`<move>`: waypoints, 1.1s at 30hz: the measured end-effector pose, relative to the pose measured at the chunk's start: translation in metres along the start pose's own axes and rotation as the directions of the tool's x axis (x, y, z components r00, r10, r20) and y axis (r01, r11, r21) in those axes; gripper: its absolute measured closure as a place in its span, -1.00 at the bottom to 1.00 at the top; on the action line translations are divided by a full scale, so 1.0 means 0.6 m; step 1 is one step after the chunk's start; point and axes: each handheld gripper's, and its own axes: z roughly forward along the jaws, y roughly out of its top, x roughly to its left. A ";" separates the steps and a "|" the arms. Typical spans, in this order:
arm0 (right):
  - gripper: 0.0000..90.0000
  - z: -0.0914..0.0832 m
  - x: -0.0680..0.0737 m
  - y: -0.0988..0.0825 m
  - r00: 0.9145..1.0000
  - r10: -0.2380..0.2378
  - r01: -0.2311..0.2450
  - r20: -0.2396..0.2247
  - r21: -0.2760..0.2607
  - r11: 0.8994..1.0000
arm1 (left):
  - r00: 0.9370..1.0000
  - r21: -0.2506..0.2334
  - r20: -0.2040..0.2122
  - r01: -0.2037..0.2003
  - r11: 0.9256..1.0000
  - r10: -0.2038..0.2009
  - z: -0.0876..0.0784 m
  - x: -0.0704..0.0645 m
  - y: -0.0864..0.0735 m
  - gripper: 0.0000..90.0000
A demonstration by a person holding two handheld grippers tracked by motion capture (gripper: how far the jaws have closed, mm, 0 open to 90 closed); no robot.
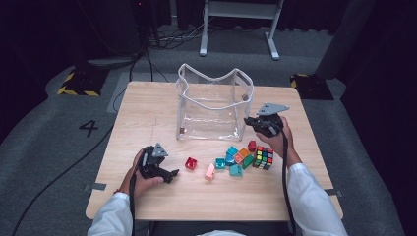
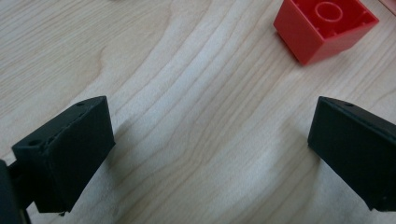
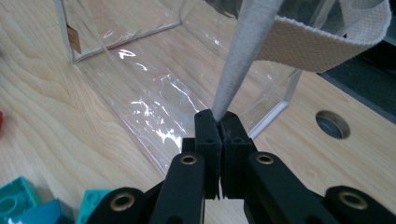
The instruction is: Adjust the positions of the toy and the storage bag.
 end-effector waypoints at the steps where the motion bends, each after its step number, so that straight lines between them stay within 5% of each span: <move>1: 0.95 0.000 0.000 0.000 1.000 0.000 0.000 0.000 0.000 1.000 | 1.000 0.002 0.006 0.000 1.000 0.000 0.002 0.000 0.002 -0.99; 11: 0.95 -0.055 -0.004 -0.040 1.000 -0.001 0.001 0.004 -0.005 1.000 | 1.000 0.002 0.024 -0.020 1.000 0.020 0.032 -0.001 0.038 -0.99; 23: 0.93 -0.067 -0.004 -0.052 1.000 0.000 0.000 0.013 -0.023 1.000 | 0.999 0.000 0.029 -0.026 1.000 0.026 0.065 0.008 0.077 -0.96; 30: 0.90 -0.054 -0.010 -0.046 0.999 -0.005 0.005 0.035 -0.010 1.000 | 1.000 -0.021 -0.020 0.015 1.000 -0.015 0.086 0.024 0.105 -0.84; 33: 0.90 -0.052 -0.014 -0.046 0.999 0.009 -0.009 0.033 -0.013 1.000 | 0.998 -0.062 -0.055 0.028 0.998 -0.031 0.091 0.024 0.113 -0.60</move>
